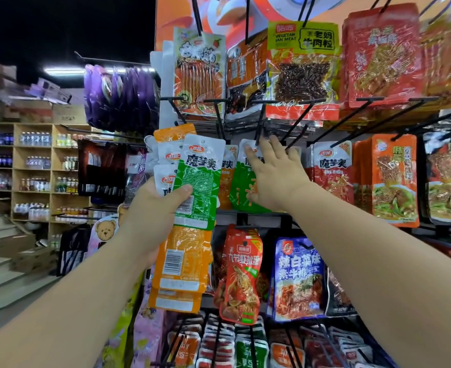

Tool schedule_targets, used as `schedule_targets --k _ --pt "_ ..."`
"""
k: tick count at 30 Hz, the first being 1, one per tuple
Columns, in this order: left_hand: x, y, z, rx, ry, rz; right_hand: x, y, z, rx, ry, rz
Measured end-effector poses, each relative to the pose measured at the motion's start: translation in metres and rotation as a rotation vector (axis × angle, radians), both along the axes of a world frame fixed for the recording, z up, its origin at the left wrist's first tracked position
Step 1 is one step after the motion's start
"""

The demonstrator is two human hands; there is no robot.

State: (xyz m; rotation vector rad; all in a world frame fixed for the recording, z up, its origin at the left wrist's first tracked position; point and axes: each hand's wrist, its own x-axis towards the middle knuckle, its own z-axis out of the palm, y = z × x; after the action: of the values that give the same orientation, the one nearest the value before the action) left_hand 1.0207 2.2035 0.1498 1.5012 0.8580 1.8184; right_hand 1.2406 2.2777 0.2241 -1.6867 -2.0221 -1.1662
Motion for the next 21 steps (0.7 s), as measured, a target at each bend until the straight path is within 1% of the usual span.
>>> schedule_targets --k 6,10,13,15,16,17,19,20,21 --pt "0.001 -0.002 0.001 -0.009 0.006 0.010 -0.012 -0.001 -0.001 -0.039 0.124 0.022" --pt "0.001 -0.005 0.002 -0.015 0.002 0.010 -0.004 -0.006 -0.007 -0.027 0.110 0.033" --pt "0.003 -0.009 0.000 -0.008 -0.021 -0.010 0.000 -0.022 -0.012 -0.005 0.200 0.110" --pt "0.004 -0.013 -0.007 0.012 -0.024 -0.017 -0.003 -0.039 -0.019 0.090 0.346 0.307" --pt "0.004 -0.015 -0.013 0.023 -0.023 -0.015 -0.005 -0.051 -0.025 0.117 0.467 0.444" --pt "0.006 -0.018 -0.020 0.030 -0.027 -0.014 -0.009 -0.063 -0.032 0.100 0.626 0.579" --pt "0.009 -0.027 -0.036 0.030 -0.047 -0.032 -0.021 -0.091 -0.052 -0.067 0.967 0.782" --pt "0.011 -0.032 -0.044 0.018 -0.044 -0.048 -0.028 -0.102 -0.064 -0.158 1.104 0.848" --pt "0.013 -0.037 -0.053 0.000 -0.039 -0.063 -0.036 -0.109 -0.077 -0.220 1.200 0.883"
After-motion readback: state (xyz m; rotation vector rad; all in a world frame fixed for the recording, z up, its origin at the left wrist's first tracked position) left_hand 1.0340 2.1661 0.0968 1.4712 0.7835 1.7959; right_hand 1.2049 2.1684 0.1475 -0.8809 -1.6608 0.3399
